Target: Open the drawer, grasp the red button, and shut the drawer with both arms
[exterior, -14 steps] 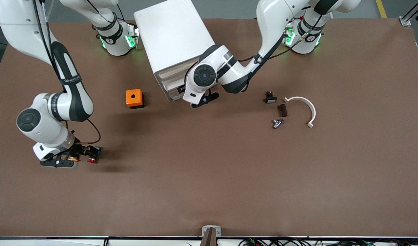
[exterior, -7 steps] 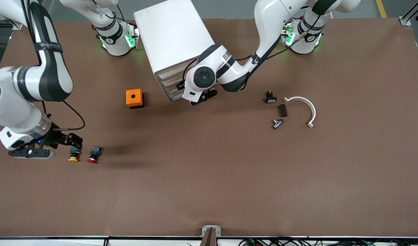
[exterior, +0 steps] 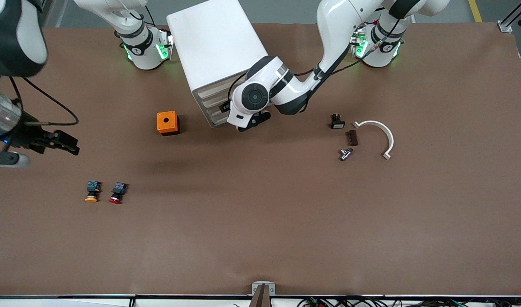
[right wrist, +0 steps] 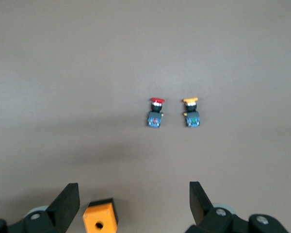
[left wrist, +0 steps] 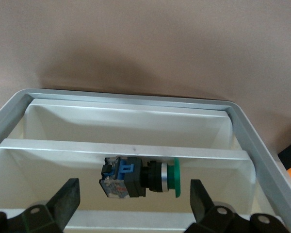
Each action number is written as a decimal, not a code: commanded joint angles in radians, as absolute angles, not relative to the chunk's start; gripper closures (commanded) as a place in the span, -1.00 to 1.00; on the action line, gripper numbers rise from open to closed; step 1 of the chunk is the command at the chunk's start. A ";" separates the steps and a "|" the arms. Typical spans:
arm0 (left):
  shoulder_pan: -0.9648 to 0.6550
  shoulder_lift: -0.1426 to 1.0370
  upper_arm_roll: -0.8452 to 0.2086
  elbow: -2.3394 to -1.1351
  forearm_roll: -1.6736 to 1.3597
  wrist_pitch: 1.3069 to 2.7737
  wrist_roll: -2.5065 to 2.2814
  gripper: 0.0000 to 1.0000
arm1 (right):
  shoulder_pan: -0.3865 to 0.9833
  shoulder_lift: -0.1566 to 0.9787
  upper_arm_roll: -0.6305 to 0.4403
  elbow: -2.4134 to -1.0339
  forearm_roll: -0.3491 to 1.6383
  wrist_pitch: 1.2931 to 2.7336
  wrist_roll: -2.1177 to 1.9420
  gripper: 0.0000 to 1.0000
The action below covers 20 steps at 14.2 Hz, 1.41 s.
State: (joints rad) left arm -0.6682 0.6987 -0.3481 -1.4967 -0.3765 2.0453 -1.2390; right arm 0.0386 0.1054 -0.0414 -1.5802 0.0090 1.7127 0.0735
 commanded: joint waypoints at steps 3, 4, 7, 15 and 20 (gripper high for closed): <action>-0.604 0.614 -0.345 -1.491 -0.297 2.039 -1.247 -1.00 | 0.035 0.092 -0.048 -1.483 0.026 1.578 0.094 -1.00; -0.595 0.592 -0.344 -1.486 -0.238 2.037 -1.252 -1.00 | 0.035 0.074 -0.048 -1.485 0.026 1.578 0.094 -1.00; -0.500 0.520 -0.342 -1.477 -0.114 1.978 -1.243 -1.00 | 0.037 0.061 -0.046 -1.483 0.025 1.551 0.094 -1.00; -0.143 0.329 -0.342 -1.462 -0.112 1.685 -0.778 -1.00 | 0.021 0.008 -0.048 -1.523 0.014 1.531 0.140 -1.00; 0.004 0.278 -0.342 -1.462 -0.106 1.598 -0.591 -1.00 | 0.021 -0.023 -0.046 -1.574 0.009 1.571 0.137 -1.00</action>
